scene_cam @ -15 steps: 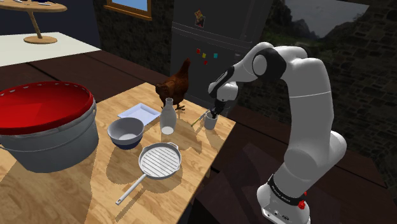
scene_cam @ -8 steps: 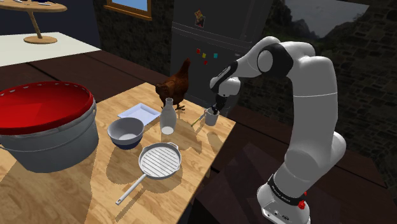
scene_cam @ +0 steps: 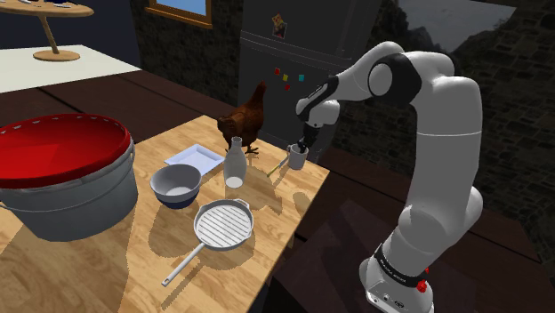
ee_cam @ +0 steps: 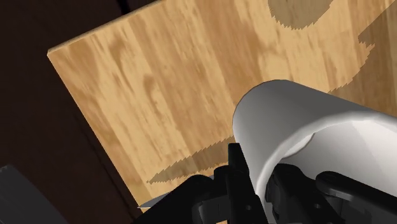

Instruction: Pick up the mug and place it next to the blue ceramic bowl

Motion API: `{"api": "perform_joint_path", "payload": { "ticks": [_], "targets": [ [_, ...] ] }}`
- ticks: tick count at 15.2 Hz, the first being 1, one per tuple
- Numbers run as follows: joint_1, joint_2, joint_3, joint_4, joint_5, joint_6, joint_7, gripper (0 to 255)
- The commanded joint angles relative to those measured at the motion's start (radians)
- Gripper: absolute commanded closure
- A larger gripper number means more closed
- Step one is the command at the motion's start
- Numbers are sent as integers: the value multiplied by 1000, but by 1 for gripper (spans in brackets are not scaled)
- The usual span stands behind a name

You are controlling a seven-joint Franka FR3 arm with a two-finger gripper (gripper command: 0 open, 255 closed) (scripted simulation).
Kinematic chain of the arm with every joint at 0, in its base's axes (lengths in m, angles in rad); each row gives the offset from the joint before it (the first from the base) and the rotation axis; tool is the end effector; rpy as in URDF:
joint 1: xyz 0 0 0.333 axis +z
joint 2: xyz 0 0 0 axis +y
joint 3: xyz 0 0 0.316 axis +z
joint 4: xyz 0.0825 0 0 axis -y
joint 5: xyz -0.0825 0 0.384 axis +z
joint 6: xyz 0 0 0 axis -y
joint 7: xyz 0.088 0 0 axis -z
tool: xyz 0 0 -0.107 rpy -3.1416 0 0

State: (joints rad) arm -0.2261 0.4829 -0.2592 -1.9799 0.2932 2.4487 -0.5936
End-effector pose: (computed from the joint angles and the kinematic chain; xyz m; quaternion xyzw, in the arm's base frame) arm 0.5448 -0.2815 0.2285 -0.9984 0.0441 -0.0228 0.0263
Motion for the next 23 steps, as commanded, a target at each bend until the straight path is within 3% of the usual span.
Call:
{"api": "perform_joint_path", "payload": {
  "ticks": [1,18,23],
  "targets": [
    [2,-19,-7,4,-10,-22,6,255],
    [28,-162,-45,37,-83,-190,63,255],
    [113,-225,-18,-52,-113,-150,183,255]
  ]
}}
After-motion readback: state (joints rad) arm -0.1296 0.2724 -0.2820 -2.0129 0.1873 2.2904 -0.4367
